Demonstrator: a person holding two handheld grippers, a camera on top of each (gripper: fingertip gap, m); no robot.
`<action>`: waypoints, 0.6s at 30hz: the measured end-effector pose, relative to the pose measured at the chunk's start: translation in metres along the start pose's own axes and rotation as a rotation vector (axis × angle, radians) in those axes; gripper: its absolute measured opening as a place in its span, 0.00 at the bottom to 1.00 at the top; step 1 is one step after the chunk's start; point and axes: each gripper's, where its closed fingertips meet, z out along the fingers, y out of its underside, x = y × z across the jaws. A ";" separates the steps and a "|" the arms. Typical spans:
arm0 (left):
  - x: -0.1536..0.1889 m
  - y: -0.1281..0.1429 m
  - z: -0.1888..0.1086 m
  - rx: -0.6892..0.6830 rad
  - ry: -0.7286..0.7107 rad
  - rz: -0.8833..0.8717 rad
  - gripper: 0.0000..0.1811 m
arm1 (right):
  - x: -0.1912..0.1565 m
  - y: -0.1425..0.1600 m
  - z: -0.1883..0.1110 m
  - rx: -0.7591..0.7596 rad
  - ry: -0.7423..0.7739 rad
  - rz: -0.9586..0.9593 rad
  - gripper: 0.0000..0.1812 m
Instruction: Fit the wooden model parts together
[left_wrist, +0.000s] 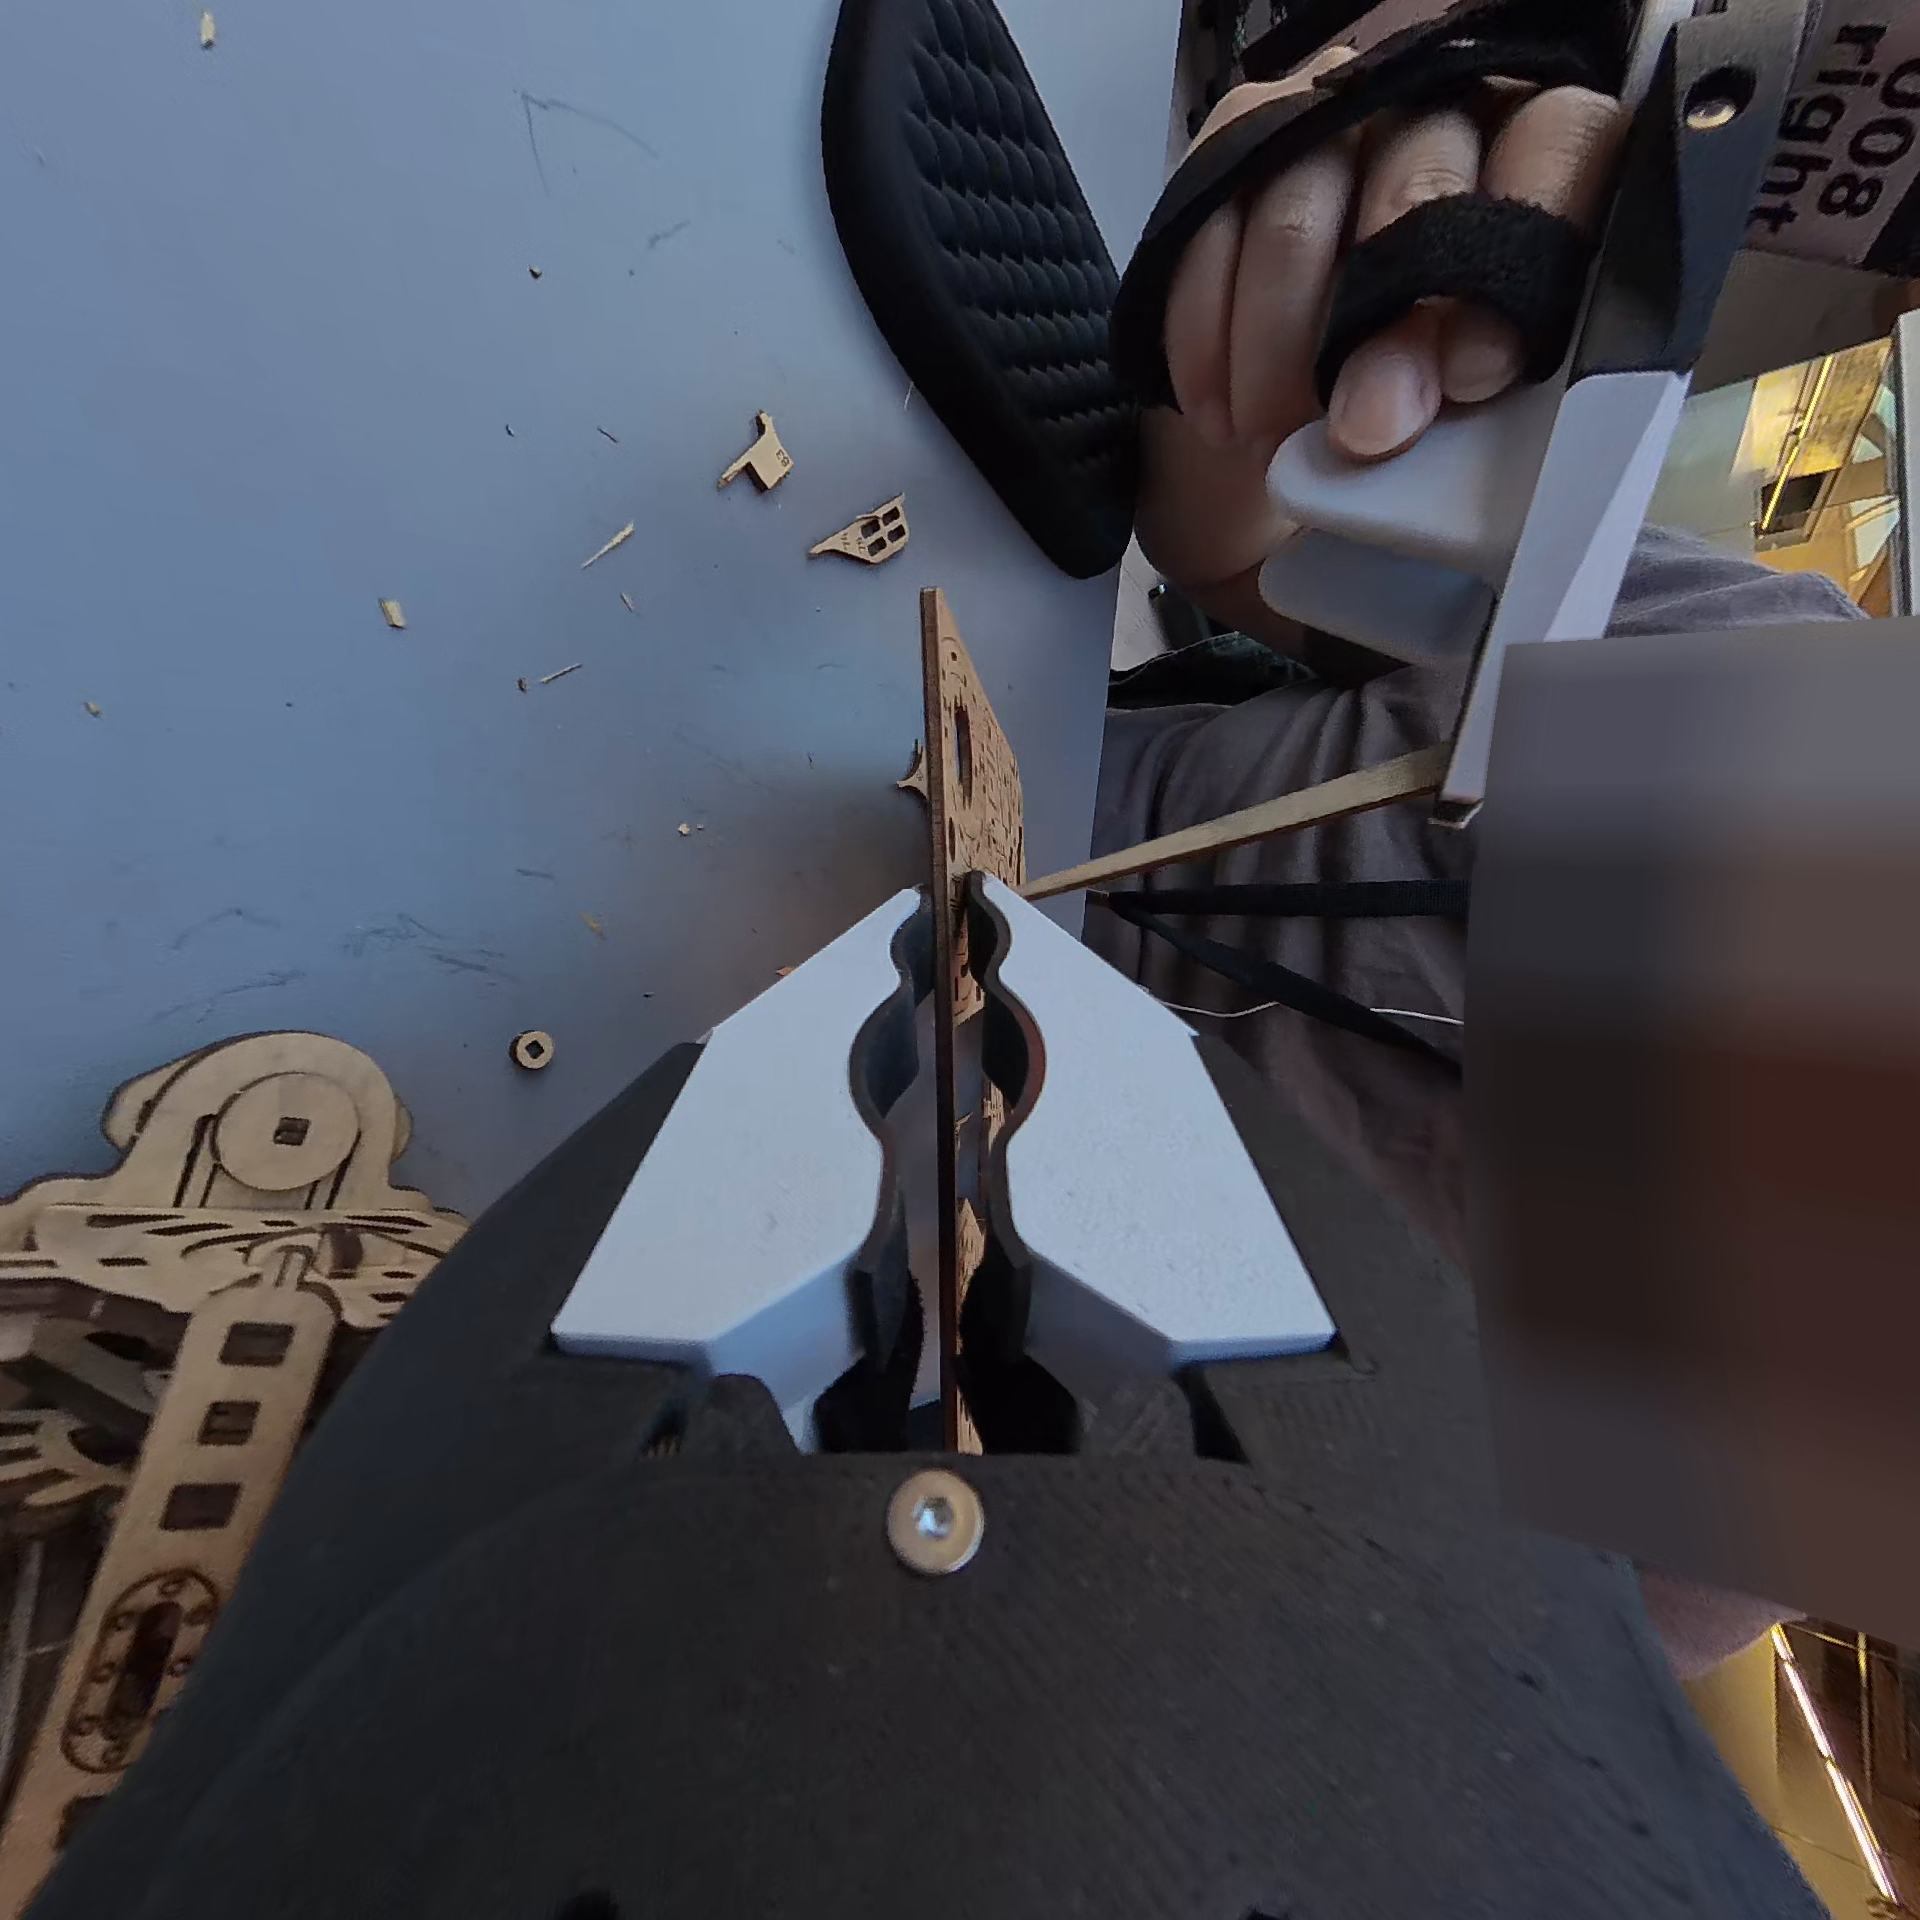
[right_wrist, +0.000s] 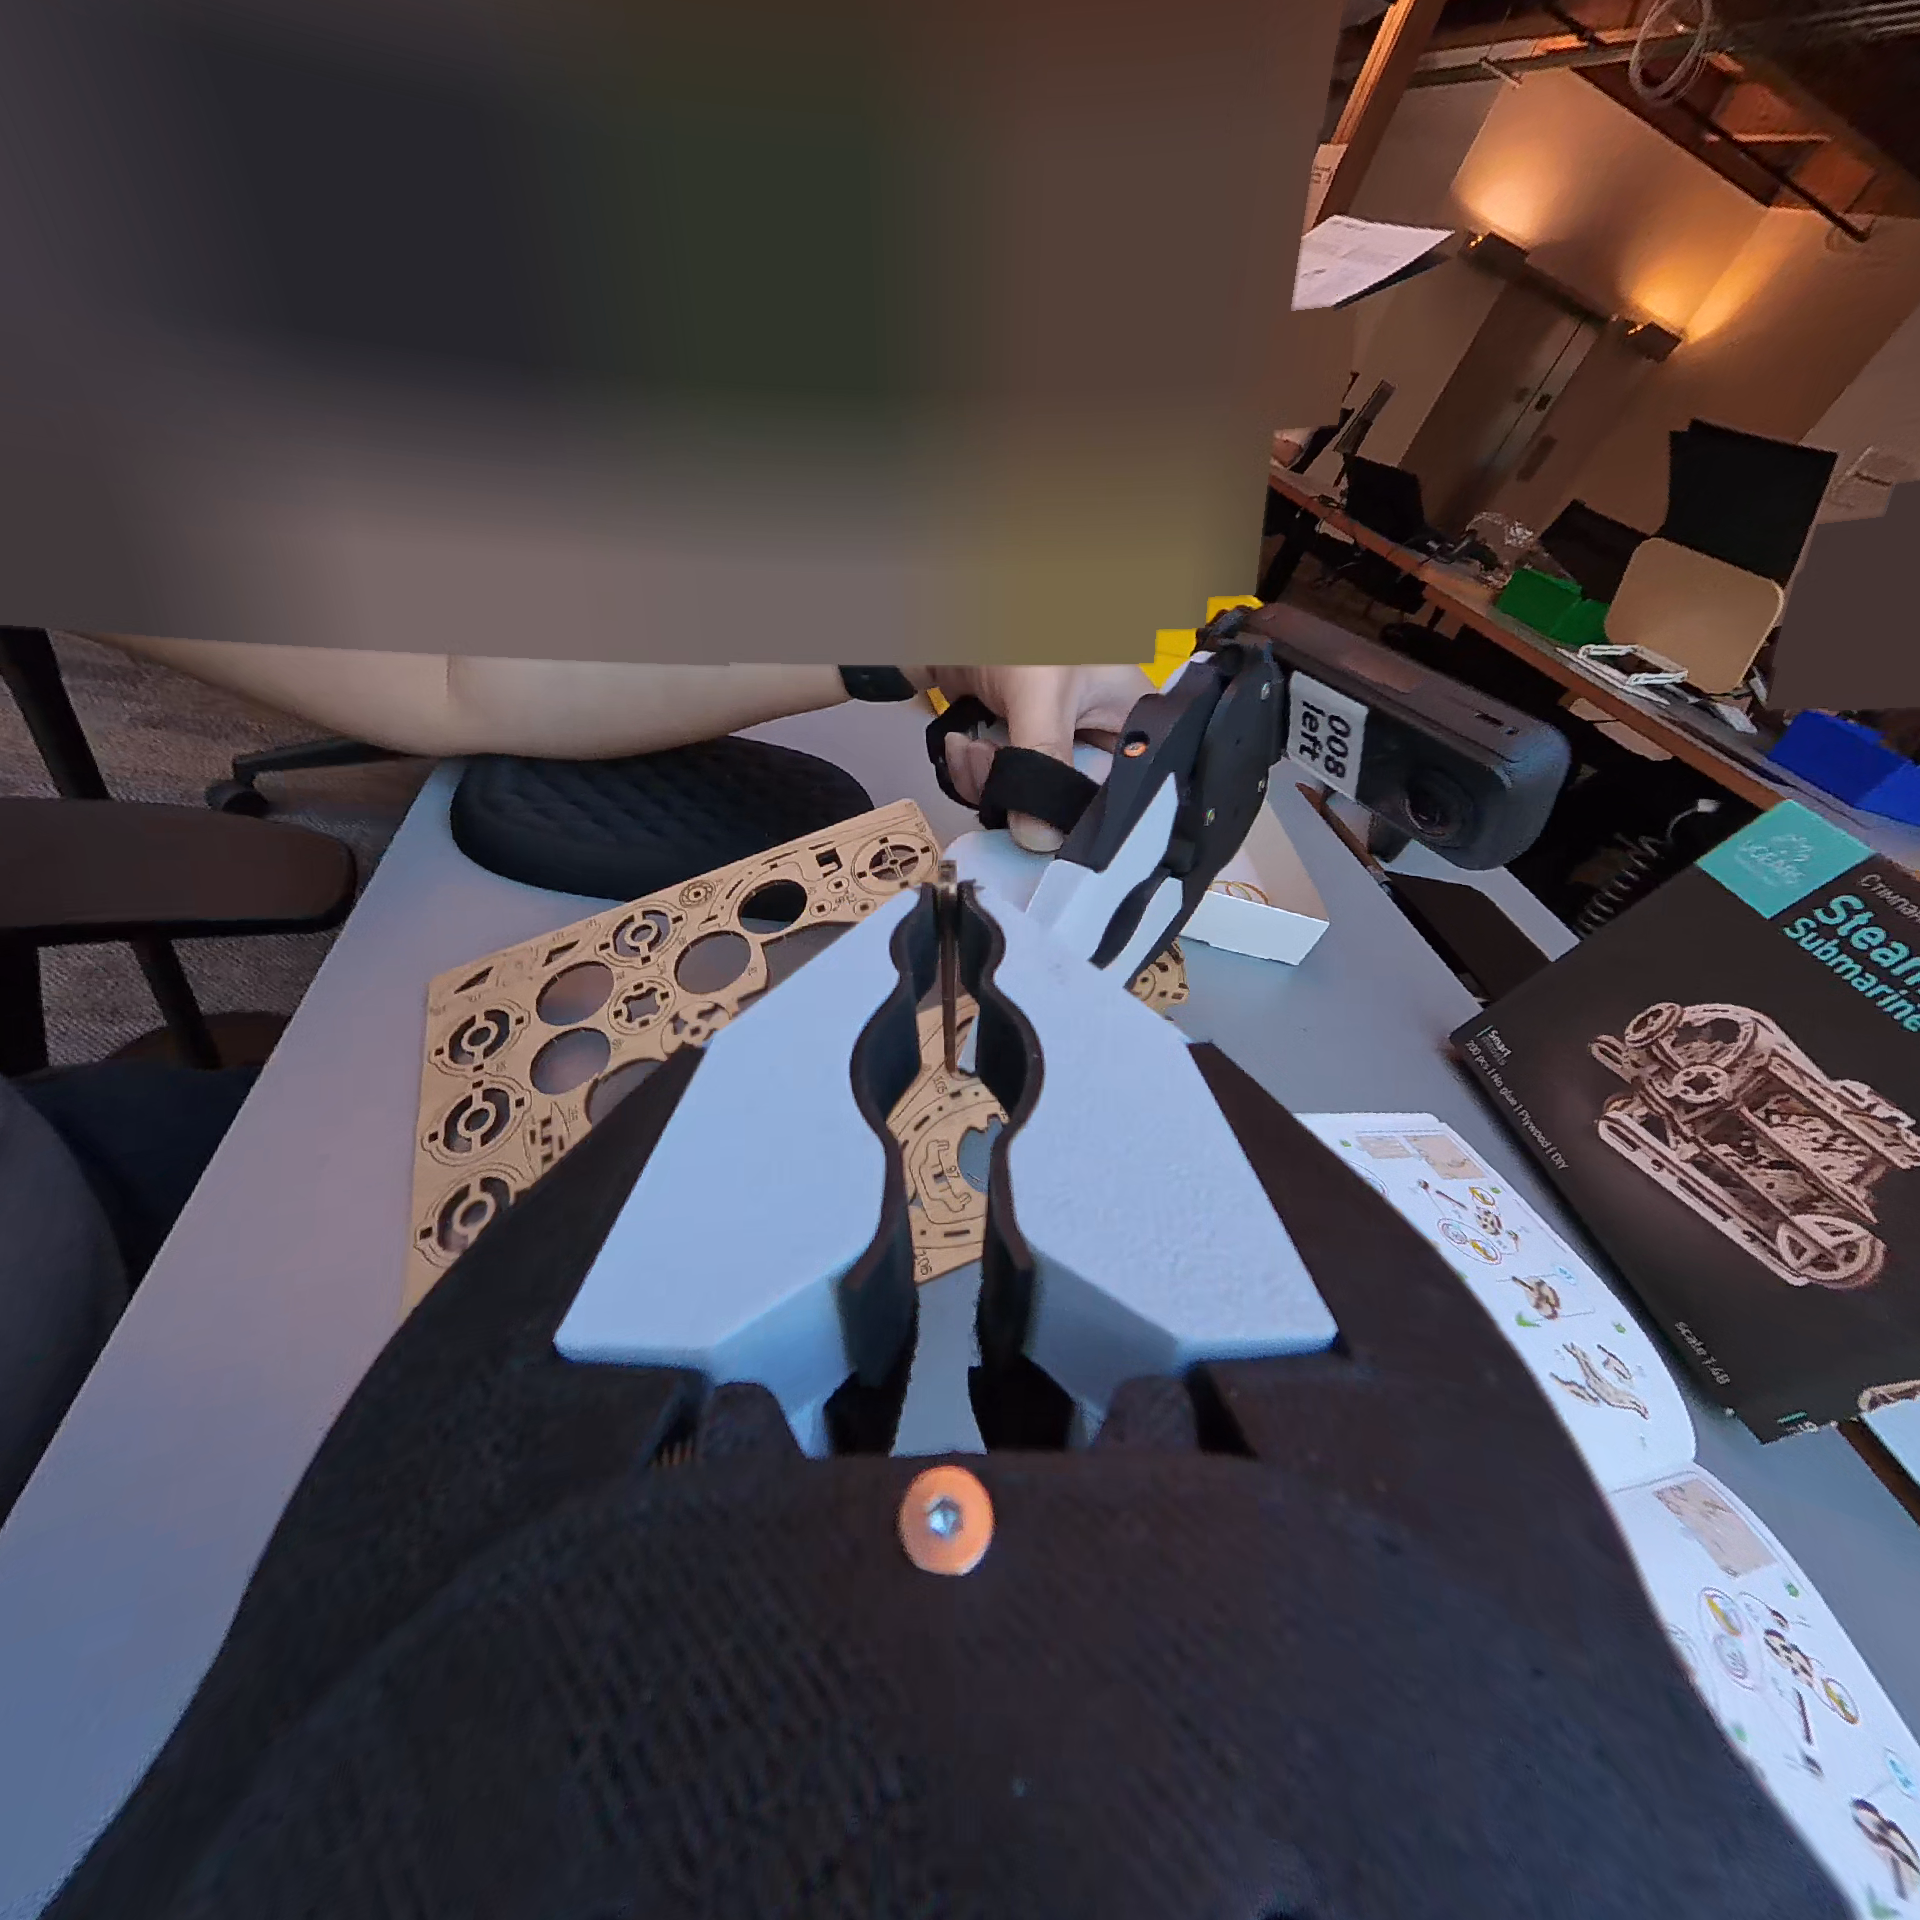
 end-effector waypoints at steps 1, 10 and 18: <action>0.000 0.000 0.000 0.001 -0.001 -0.003 0.02 | -0.001 0.001 0.001 -0.009 0.003 -0.023 0.01; 0.005 -0.007 -0.005 0.050 0.062 -0.024 0.03 | -0.007 0.000 -0.003 -0.010 0.023 -0.110 0.01; 0.011 -0.010 -0.005 0.070 0.107 -0.041 0.01 | -0.013 -0.010 -0.006 0.019 0.023 -0.205 0.01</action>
